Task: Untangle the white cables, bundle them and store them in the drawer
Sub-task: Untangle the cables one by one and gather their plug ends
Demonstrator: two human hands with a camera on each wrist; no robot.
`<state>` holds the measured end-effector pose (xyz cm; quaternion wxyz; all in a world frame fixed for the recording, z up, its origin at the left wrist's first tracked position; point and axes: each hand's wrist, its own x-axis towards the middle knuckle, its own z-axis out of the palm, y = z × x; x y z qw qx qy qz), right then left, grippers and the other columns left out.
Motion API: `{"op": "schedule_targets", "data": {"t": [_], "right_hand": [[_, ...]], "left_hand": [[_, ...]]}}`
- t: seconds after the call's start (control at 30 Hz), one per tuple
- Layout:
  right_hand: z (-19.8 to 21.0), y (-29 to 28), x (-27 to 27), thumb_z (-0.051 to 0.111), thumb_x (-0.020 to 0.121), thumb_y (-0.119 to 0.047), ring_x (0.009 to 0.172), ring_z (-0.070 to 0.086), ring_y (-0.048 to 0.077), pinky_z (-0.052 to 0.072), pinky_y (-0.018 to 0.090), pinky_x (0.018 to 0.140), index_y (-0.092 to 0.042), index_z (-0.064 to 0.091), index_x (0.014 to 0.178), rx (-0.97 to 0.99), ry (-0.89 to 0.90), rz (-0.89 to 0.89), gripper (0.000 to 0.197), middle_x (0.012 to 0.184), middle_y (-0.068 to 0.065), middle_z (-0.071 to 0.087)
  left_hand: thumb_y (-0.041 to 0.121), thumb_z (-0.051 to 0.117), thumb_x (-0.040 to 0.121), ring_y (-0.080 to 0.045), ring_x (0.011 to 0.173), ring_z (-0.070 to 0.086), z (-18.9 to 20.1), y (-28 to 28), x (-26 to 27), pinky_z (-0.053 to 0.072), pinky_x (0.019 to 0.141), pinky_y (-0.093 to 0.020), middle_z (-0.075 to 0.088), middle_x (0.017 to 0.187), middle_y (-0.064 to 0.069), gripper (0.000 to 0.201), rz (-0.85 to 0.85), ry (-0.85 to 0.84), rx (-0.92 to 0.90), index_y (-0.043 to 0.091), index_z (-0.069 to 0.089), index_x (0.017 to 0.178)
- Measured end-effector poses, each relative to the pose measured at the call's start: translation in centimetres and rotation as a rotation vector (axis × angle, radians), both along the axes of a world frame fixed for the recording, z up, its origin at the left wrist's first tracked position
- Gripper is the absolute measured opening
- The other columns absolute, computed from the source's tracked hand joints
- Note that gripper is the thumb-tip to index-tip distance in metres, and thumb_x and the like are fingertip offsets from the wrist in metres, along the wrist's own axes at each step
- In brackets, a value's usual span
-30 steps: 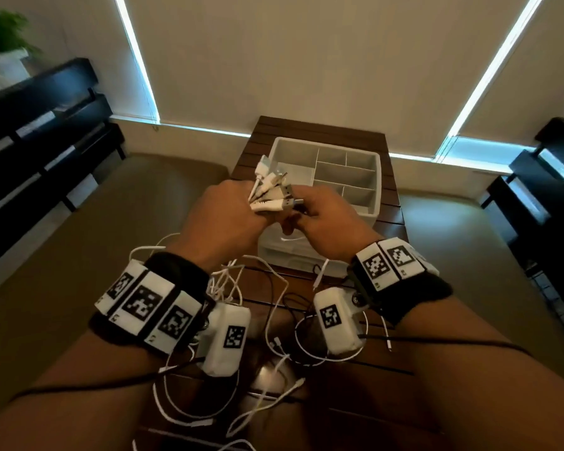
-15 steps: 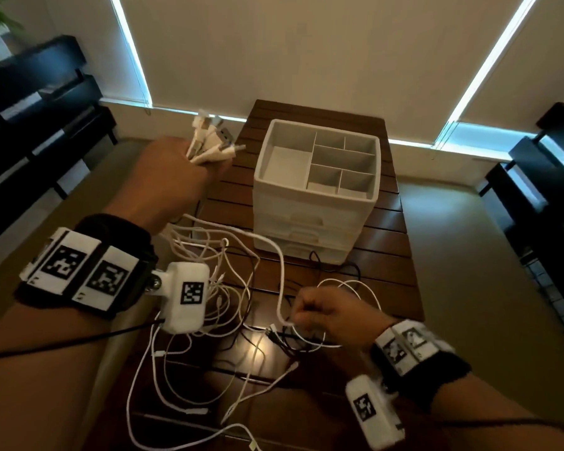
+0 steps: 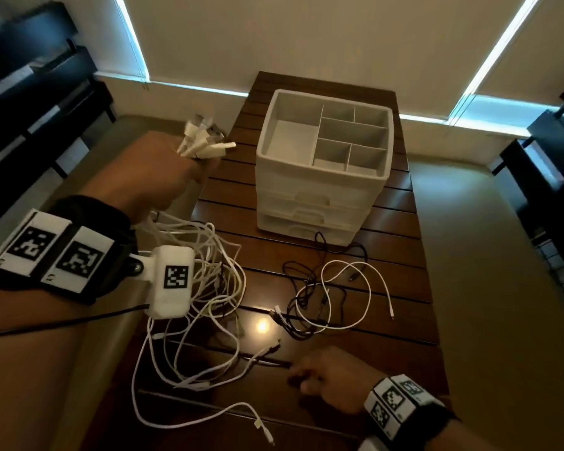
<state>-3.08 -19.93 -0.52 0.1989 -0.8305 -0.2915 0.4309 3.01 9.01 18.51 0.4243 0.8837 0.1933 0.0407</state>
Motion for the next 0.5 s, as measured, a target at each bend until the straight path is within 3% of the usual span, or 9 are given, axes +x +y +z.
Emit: {"op": "schedule_targets", "data": {"t": [0.07, 0.13, 0.2, 0.3, 0.4, 0.5], "right_hand": [[-0.1, 0.2, 1.1, 0.058, 0.093, -0.025, 0.093, 0.057, 0.003, 0.044, 0.015, 0.079, -0.024, 0.064, 0.116, 0.041, -0.088, -0.145, 0.024, 0.112, -0.008, 0.061], [-0.1, 1.3, 2.3, 0.058, 0.094, -0.023, 0.082, 0.054, -0.003, 0.041, 0.009, 0.070, -0.022, 0.064, 0.113, 0.069, -0.166, -0.238, 0.021, 0.108, -0.006, 0.062], [-0.7, 2.8, 3.3, 0.057, 0.094, -0.023, 0.087, 0.057, 0.003, 0.044, 0.014, 0.074, -0.020, 0.065, 0.113, 0.045, -0.241, -0.220, 0.021, 0.107, -0.003, 0.063], [-2.4, 5.1, 4.2, 0.054, 0.094, -0.022, 0.097, 0.061, 0.017, 0.050, 0.028, 0.082, -0.016, 0.064, 0.114, -0.106, -0.362, -0.044, 0.023, 0.110, 0.004, 0.064], [-3.7, 6.1, 4.7, 0.050, 0.094, -0.016, 0.103, 0.060, 0.027, 0.049, 0.034, 0.085, -0.009, 0.058, 0.118, -0.250, -0.399, 0.054, 0.026, 0.116, 0.012, 0.060], [-4.2, 6.6, 4.8, 0.045, 0.095, -0.013, 0.105, 0.061, 0.031, 0.047, 0.042, 0.093, -0.007, 0.052, 0.124, -0.319, -0.442, 0.116, 0.030, 0.120, 0.013, 0.057]], "left_hand": [[0.012, 0.064, 0.086, -0.003, 0.032, 0.035, -0.8, -0.8, -0.3, 0.025, 0.038, -0.021, 0.047, 0.035, 0.008, 0.038, -0.062, 0.126, -0.036, 0.031, 0.070, 0.053], [0.010, 0.064, 0.086, -0.003, 0.030, 0.034, -1.9, -1.3, -0.6, 0.026, 0.038, -0.021, 0.046, 0.034, 0.008, 0.031, -0.095, 0.217, -0.040, 0.024, 0.071, 0.059], [0.013, 0.066, 0.087, -0.004, 0.031, 0.035, -2.8, -1.6, -1.0, 0.028, 0.039, -0.022, 0.048, 0.037, 0.008, 0.020, -0.117, 0.274, -0.051, 0.016, 0.068, 0.067], [0.016, 0.067, 0.086, -0.010, 0.041, 0.039, -4.0, -1.9, -1.4, 0.028, 0.041, -0.022, 0.052, 0.052, 0.002, 0.011, -0.115, 0.284, -0.134, 0.010, 0.070, 0.078], [0.016, 0.067, 0.086, -0.017, 0.050, 0.039, -4.9, -2.2, -1.3, 0.027, 0.046, -0.025, 0.050, 0.060, -0.005, 0.013, -0.099, 0.274, -0.197, 0.010, 0.067, 0.074], [0.019, 0.066, 0.088, -0.009, 0.040, 0.037, -5.5, -2.9, -1.2, 0.027, 0.040, -0.023, 0.049, 0.053, 0.001, 0.019, -0.098, 0.247, -0.243, 0.016, 0.066, 0.069]]}}
